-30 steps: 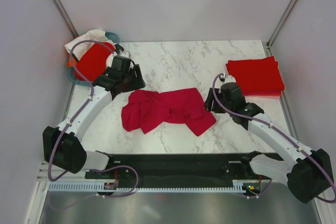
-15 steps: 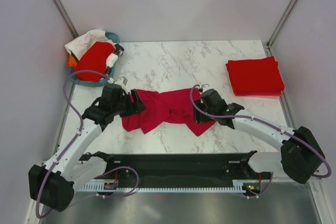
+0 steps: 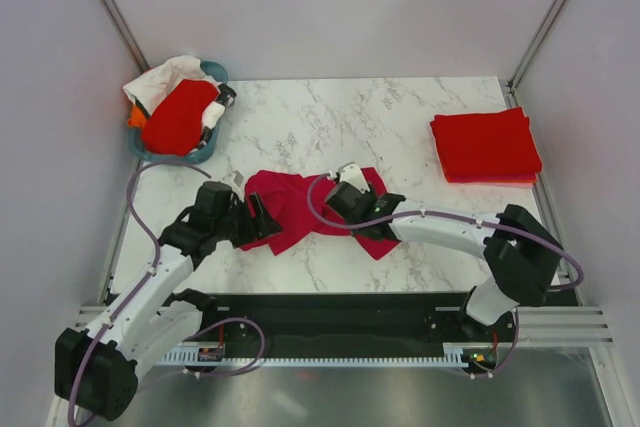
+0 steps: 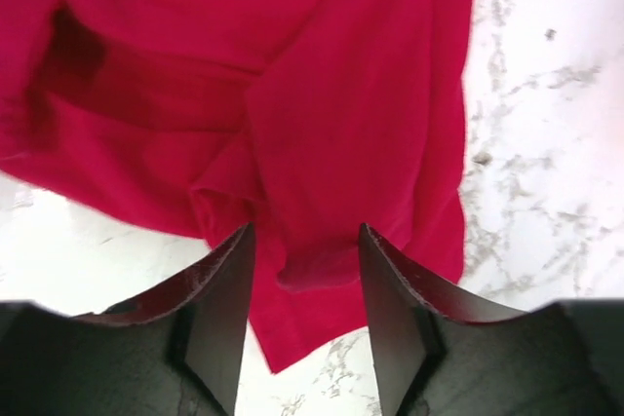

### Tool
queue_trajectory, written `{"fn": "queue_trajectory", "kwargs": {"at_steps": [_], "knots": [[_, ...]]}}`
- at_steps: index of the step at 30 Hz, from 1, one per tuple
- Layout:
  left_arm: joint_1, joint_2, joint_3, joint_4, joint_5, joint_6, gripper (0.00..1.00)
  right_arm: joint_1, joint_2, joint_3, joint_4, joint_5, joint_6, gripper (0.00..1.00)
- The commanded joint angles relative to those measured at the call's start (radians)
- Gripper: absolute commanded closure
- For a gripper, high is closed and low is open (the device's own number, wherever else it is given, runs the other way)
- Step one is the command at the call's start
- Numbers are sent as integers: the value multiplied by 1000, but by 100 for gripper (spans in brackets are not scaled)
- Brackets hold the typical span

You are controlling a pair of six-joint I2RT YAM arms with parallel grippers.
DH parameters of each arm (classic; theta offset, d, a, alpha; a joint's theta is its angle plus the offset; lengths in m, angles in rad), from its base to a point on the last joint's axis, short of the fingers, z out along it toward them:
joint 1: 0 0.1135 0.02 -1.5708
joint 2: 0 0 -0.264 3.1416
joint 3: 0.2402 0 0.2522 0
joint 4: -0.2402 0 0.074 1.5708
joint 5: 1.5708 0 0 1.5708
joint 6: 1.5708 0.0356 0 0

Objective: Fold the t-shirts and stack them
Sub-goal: Flatten the tshirt out

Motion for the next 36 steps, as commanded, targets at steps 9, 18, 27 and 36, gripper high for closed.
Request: {"fn": "queue_trajectory", "kwargs": {"at_steps": [9, 18, 27, 36], "knots": [[-14, 28, -55, 105, 51, -64, 30, 35, 47, 74, -132, 275, 68, 87], [-48, 87, -119, 186, 54, -78, 36, 6, -173, -36, -69, 225, 142, 100], [-75, 93, -172, 208, -56, -116, 36, -63, -438, -206, 35, 139, 235, 100], [-91, 163, -189, 260, -117, -139, 38, -91, -532, -273, 58, 93, 257, 100]]}}
